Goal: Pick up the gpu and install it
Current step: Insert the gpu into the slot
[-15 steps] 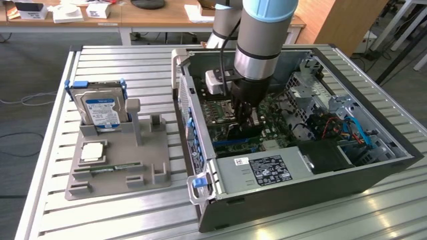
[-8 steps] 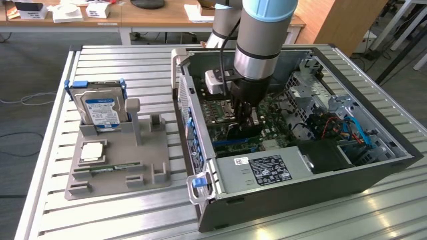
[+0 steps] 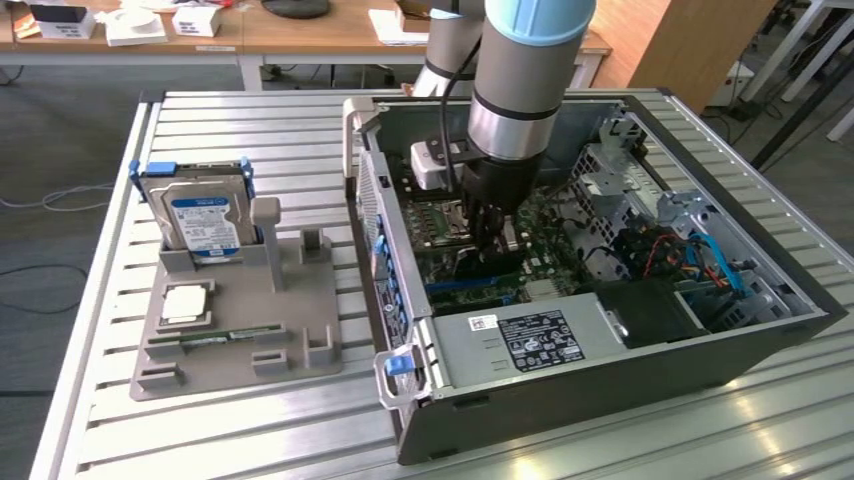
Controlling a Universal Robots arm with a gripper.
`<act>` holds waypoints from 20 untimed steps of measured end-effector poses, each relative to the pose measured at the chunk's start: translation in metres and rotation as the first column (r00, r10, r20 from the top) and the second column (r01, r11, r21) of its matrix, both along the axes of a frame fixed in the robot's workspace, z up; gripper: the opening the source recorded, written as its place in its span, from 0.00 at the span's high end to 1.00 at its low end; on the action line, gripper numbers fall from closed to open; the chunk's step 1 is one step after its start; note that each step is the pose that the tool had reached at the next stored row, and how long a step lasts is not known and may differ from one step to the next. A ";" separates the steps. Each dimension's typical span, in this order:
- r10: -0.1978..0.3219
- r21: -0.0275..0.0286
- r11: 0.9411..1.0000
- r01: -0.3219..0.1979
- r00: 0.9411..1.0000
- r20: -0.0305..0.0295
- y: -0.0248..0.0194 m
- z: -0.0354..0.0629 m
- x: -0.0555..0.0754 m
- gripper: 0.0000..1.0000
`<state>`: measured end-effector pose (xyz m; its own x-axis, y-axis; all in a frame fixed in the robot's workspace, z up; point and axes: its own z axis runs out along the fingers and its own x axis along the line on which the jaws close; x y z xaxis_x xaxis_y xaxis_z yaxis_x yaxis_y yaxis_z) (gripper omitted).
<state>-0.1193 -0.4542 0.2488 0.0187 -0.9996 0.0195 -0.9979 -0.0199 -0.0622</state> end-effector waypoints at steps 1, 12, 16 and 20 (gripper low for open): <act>0.000 0.000 1.000 0.000 1.000 0.000 0.0000 0.0000 0.000 0.73; 0.005 0.000 1.000 -0.005 1.000 0.000 0.0000 -0.0001 0.000 0.73; 0.005 0.000 1.000 -0.005 1.000 0.000 -0.0001 -0.0006 0.000 0.73; 0.005 0.000 1.000 -0.005 1.000 0.000 0.0000 -0.0017 0.000 0.73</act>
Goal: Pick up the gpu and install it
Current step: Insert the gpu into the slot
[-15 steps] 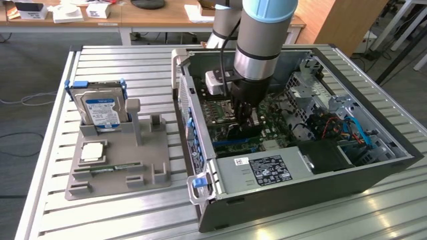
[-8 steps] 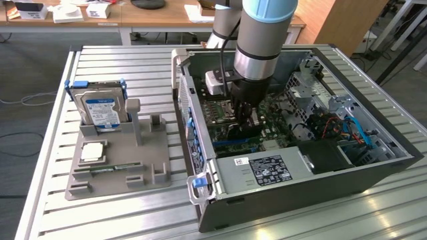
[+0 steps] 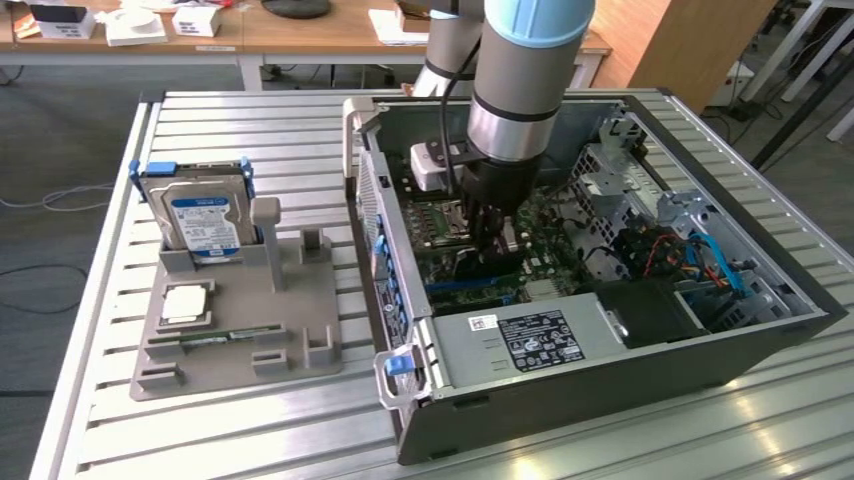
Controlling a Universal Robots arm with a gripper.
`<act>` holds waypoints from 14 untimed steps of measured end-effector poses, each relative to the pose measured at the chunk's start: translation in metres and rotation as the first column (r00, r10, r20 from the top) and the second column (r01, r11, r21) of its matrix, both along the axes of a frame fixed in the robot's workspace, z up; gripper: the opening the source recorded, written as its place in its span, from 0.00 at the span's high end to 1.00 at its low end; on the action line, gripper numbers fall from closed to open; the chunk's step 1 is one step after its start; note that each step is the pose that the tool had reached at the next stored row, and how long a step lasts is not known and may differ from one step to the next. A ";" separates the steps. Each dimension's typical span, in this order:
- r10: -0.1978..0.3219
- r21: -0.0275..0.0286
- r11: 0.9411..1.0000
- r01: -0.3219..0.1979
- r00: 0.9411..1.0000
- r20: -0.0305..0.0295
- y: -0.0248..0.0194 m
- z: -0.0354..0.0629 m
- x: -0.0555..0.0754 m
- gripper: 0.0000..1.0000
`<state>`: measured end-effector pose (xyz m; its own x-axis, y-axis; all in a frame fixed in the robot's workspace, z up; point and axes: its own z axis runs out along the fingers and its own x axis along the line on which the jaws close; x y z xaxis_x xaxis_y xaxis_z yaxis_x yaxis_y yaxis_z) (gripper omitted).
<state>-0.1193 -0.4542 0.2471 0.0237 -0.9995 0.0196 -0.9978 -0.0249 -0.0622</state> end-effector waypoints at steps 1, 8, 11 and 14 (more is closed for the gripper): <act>0.000 0.000 1.000 0.000 1.000 0.000 0.0000 -0.0003 0.000 0.73; 0.000 0.000 1.000 0.000 1.000 0.000 0.0000 -0.0018 0.000 0.73; 0.000 0.000 1.000 0.000 1.000 0.000 0.0000 -0.0022 0.000 0.73; 0.000 0.000 1.000 0.000 1.000 0.000 0.0000 -0.0030 0.000 0.73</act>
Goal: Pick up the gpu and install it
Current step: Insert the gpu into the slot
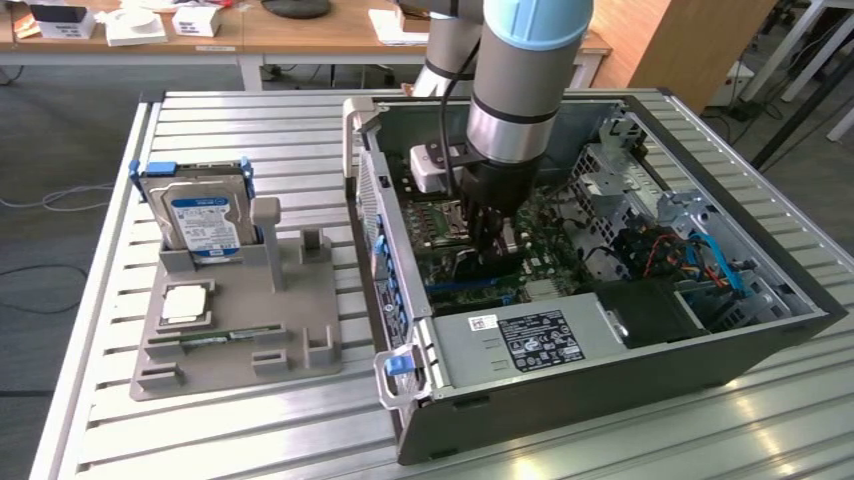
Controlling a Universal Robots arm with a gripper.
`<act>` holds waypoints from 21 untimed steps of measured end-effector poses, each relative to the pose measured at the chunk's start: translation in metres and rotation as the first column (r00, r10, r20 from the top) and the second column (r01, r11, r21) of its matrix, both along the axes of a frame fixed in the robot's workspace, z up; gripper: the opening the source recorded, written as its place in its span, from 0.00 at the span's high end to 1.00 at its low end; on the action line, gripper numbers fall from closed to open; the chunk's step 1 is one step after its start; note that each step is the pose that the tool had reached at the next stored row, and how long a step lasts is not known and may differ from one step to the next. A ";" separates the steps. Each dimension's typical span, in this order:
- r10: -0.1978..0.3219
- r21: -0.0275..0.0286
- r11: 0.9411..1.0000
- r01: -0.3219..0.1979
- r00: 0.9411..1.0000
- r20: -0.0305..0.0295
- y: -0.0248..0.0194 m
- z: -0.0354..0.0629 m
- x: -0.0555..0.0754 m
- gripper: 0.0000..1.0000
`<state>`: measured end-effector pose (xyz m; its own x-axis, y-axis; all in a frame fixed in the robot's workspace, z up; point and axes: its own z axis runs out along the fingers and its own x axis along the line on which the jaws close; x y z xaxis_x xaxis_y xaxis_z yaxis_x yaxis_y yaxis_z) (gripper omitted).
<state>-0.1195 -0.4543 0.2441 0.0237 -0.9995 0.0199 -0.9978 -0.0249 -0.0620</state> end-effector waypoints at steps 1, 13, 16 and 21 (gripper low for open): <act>0.000 0.000 1.000 0.000 1.000 0.000 0.0000 0.0000 0.000 0.73; 0.000 0.002 1.000 0.000 1.000 0.001 0.0002 -0.0010 0.000 0.72; 0.000 0.001 1.000 0.000 1.000 0.000 0.0000 -0.0003 0.000 0.60; 0.000 0.000 1.000 0.000 1.000 0.000 0.0000 -0.0003 0.000 0.60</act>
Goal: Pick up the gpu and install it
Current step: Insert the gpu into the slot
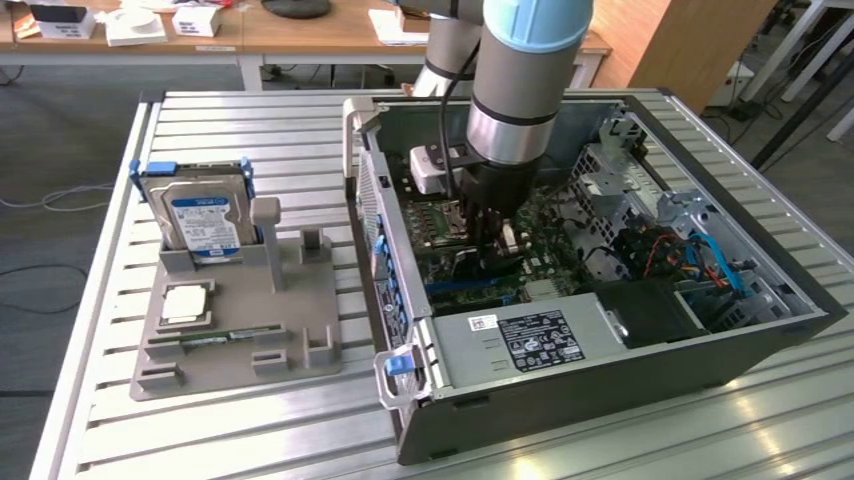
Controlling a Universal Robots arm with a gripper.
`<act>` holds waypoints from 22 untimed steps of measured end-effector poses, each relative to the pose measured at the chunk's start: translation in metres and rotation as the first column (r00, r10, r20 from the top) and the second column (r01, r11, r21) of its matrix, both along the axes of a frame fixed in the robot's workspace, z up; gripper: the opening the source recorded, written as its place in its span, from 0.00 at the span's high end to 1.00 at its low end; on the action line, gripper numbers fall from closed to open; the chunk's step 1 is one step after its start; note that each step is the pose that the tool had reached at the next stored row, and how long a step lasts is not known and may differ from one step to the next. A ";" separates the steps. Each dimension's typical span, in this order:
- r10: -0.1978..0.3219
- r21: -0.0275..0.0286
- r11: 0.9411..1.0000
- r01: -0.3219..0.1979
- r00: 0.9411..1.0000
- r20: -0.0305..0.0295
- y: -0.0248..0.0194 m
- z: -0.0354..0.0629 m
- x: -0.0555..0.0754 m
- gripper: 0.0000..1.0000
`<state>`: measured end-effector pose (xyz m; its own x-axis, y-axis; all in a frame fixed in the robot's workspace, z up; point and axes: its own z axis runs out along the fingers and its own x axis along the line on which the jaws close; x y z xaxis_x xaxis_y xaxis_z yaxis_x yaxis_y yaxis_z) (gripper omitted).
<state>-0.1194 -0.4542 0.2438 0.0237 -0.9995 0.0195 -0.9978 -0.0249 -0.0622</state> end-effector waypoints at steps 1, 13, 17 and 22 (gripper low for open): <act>0.000 0.000 1.000 0.000 1.000 0.000 0.0000 0.0000 0.000 0.60; 0.000 0.000 1.000 0.000 1.000 0.000 0.0000 0.0240 0.000 0.60; 0.000 0.000 1.000 0.000 1.000 0.000 0.0000 0.0369 0.000 0.60; 0.000 0.000 1.000 0.000 1.000 0.000 0.0000 0.0560 0.000 0.60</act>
